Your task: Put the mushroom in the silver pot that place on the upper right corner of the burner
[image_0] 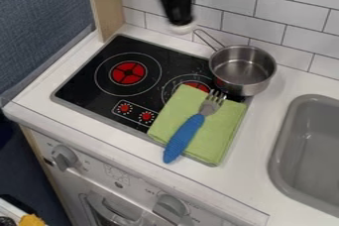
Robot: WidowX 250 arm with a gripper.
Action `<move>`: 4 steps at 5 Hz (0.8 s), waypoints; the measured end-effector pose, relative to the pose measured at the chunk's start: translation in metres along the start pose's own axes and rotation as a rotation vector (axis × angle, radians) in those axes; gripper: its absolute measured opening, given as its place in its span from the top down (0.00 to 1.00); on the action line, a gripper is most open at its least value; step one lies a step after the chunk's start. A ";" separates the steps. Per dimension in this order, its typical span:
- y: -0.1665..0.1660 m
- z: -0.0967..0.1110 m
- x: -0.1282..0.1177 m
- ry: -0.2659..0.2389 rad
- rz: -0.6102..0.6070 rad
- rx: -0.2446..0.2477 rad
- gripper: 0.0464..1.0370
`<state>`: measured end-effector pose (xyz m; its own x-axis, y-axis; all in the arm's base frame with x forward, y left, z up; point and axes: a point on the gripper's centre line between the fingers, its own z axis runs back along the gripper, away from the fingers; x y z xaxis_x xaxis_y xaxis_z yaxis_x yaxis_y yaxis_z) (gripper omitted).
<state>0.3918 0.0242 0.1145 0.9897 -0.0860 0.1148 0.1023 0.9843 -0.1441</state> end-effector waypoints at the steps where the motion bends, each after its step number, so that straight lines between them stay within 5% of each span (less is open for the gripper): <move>1: -0.044 -0.001 0.008 0.003 -0.086 -0.021 0.81; 2: -0.091 -0.026 0.012 0.045 -0.131 0.005 0.81; 4: -0.096 -0.059 0.012 0.047 -0.097 0.099 0.81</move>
<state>0.4003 -0.0804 0.0714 0.9794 -0.1867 0.0771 0.1899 0.9811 -0.0362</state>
